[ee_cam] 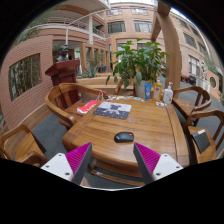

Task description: Arrange mouse

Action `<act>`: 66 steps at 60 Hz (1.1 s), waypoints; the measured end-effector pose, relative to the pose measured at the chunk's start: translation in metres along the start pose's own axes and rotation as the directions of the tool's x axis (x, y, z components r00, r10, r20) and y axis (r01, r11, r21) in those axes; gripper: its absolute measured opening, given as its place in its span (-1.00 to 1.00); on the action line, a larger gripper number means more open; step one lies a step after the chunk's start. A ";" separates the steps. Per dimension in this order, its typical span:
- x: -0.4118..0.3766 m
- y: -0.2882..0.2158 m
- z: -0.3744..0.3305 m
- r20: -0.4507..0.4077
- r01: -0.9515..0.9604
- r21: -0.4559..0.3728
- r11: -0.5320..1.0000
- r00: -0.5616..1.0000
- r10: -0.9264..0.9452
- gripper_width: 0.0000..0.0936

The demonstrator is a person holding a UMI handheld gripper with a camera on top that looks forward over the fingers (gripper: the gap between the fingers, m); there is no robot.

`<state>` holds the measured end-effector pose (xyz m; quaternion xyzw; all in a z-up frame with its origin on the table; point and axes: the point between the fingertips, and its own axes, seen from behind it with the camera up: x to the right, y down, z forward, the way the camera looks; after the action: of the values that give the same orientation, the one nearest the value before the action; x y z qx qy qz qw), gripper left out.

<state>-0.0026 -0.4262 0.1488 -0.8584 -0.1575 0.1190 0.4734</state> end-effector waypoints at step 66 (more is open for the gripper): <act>0.048 0.026 0.259 -0.311 -0.257 -0.073 0.964 0.924 0.222 0.81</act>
<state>-0.0458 -0.2202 -0.0109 -0.9045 0.0159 0.0353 0.4247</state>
